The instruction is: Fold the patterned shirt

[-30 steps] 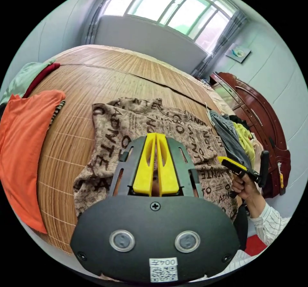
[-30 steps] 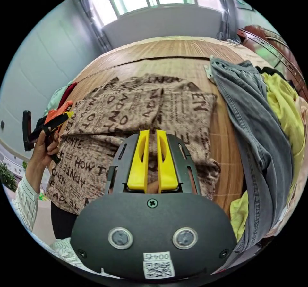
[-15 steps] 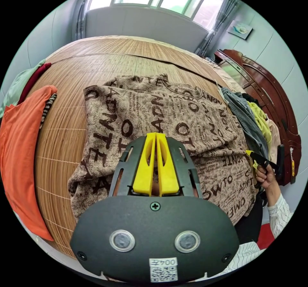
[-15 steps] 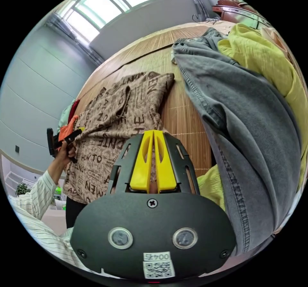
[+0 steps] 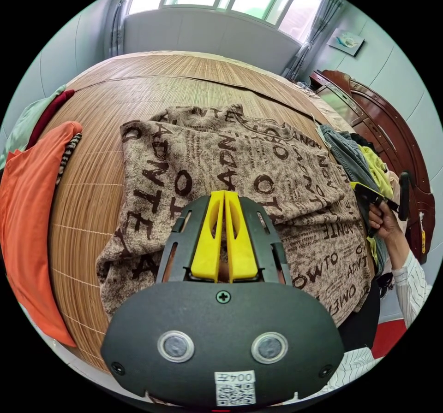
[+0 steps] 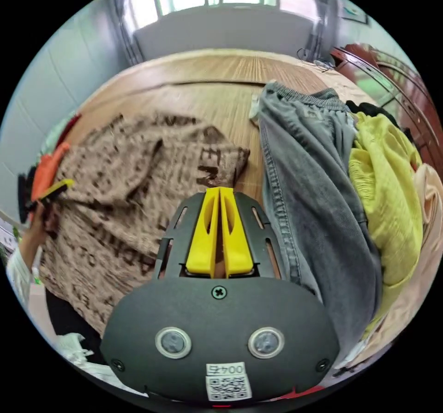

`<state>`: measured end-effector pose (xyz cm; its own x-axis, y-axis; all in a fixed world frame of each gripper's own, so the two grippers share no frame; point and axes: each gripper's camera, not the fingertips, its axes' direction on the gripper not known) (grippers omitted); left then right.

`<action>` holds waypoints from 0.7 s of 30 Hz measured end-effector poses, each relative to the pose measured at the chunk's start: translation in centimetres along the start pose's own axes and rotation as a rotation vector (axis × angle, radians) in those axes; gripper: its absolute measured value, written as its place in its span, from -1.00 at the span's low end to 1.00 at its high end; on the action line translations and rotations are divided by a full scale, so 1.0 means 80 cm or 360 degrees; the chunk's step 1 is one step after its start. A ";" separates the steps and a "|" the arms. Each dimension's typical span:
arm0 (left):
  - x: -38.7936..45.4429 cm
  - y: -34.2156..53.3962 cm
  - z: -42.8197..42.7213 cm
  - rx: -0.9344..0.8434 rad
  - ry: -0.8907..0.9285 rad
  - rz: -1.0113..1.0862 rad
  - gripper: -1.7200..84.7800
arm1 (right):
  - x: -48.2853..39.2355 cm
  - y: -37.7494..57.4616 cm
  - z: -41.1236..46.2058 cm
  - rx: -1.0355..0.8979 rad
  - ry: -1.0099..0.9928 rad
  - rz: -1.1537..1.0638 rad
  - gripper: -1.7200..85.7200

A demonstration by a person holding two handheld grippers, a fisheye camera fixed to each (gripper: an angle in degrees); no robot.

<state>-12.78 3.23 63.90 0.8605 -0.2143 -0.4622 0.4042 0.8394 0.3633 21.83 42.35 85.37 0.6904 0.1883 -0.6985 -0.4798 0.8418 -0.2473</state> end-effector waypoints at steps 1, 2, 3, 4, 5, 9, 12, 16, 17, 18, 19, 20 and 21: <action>-0.002 0.001 -0.002 -0.0001 0.0014 -0.0008 -0.96 | 0.000 0.009 0.011 0.0063 0.0014 -0.0071 -0.97; -0.002 0.001 -0.003 -0.0001 0.0021 -0.0011 -0.96 | 0.008 0.010 0.014 0.0029 -0.0044 -0.0040 -0.97; -0.003 0.002 -0.005 -0.0002 0.0029 -0.0015 -0.96 | 0.010 0.009 0.014 0.0025 -0.0056 -0.0035 -0.97; -0.003 0.003 -0.007 -0.0002 0.0030 -0.0017 -0.96 | 0.013 0.008 0.013 0.0006 -0.0024 -0.0021 -0.97; -0.002 0.004 -0.008 -0.0002 0.0027 -0.0015 -0.96 | 0.018 0.009 0.010 0.0018 -0.0006 0.0022 -0.97; 0.004 0.008 -0.017 -0.0005 -0.0017 0.0005 -0.96 | 0.035 0.005 0.002 0.0161 -0.0156 0.0198 -0.97; 0.002 0.011 -0.023 -0.0009 -0.0007 -0.0001 -0.96 | 0.015 -0.015 0.024 0.0135 -0.0182 0.0108 -0.96; -0.002 0.016 -0.034 -0.0011 0.0010 -0.0009 -0.96 | -0.002 -0.035 0.084 -0.0108 -0.0020 0.0000 -0.92; -0.003 0.017 -0.035 -0.0011 0.0007 -0.0008 -0.96 | 0.005 -0.033 0.093 -0.0073 -0.0041 0.0008 -0.93; -0.003 0.019 -0.039 -0.0011 0.0002 -0.0005 -0.96 | 0.012 -0.032 0.096 -0.0065 -0.0079 0.0037 -0.93; -0.003 0.021 -0.042 -0.0010 -0.0002 -0.0003 -0.96 | 0.027 -0.031 0.102 -0.0076 -0.0191 0.0118 -0.94; -0.004 0.022 -0.044 -0.0010 -0.0003 -0.0003 -0.96 | 0.044 -0.029 0.104 -0.0096 -0.0305 0.0232 -0.95; -0.005 0.024 -0.048 -0.0011 -0.0003 -0.0003 -0.96 | 0.051 -0.026 0.103 -0.0098 -0.0340 0.0282 -0.95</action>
<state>-13.53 6.80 61.69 0.8603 -0.2170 -0.4613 0.4036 0.8426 0.3565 30.14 45.53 88.55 0.6880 0.4377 -0.5789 -0.6307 0.7552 -0.1786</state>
